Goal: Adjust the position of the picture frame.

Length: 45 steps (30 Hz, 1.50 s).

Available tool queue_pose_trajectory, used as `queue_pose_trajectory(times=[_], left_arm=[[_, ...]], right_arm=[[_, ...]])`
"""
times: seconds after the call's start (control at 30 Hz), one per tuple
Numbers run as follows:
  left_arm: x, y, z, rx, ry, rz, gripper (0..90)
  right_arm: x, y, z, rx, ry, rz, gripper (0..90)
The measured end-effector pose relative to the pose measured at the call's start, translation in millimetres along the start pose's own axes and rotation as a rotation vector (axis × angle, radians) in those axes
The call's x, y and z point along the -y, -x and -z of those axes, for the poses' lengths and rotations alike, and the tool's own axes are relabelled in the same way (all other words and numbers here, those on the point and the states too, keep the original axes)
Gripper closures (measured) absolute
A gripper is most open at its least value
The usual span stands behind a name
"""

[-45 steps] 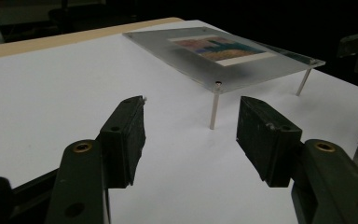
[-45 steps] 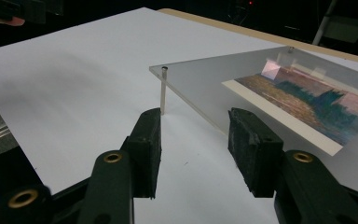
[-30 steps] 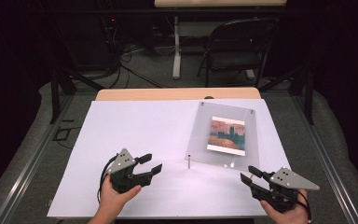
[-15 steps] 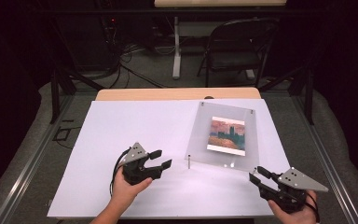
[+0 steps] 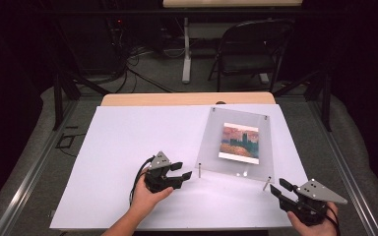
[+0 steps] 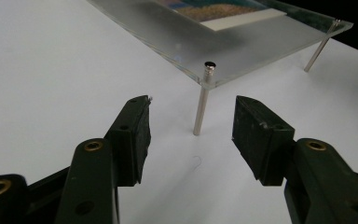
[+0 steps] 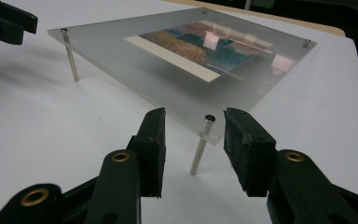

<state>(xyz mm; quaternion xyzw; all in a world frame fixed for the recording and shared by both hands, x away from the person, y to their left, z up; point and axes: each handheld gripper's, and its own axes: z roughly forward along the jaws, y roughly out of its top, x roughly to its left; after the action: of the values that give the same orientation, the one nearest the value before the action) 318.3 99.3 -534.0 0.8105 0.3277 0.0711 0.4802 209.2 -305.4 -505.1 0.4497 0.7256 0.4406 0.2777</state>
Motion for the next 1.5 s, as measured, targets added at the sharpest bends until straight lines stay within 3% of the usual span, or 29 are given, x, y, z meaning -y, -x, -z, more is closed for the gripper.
queue_pose_trajectory(times=[0.23, 0.33, 0.63, 0.67, 1.0, 1.17, 1.33, 1.5], left_arm=[[-0.2, 3.5, -23.4, 0.017, -0.03, 0.001, 46.2], [-2.3, 4.0, -31.2, 0.009, -0.036, 0.002, 46.5], [-5.0, 4.5, -46.4, 0.03, -0.053, -0.005, 53.0], [-4.7, 4.8, -48.2, 0.027, -0.055, -0.013, 56.1], [-8.1, 3.4, -55.9, -0.006, -0.052, -0.01, 71.1], [-9.2, 4.4, -55.3, 0.004, -0.061, -0.004, 75.6], [-10.8, 6.4, -56.9, 0.017, -0.063, -0.01, 83.6], [-11.1, 7.4, -57.3, 0.01, -0.062, -0.017, 84.3]], right_arm=[[10.0, 7.4, -1.7, 0.035, -0.028, -0.057, 50.3], [14.9, 11.1, -4.6, 0.036, -0.056, -0.06, 49.3], [23.0, 14.9, -32.6, 0.002, -0.129, -0.065, 49.8], [22.8, 16.0, -37.9, -0.007, -0.149, -0.066, 51.4], [19.7, 19.5, -54.4, -0.023, -0.154, -0.078, 63.2], [17.0, 17.7, -54.3, -0.025, -0.14, -0.077, 70.8], [17.2, 17.7, -58.4, -0.039, -0.164, -0.076, 80.2], [16.8, 16.9, -59.0, -0.054, -0.172, -0.077, 84.5]])
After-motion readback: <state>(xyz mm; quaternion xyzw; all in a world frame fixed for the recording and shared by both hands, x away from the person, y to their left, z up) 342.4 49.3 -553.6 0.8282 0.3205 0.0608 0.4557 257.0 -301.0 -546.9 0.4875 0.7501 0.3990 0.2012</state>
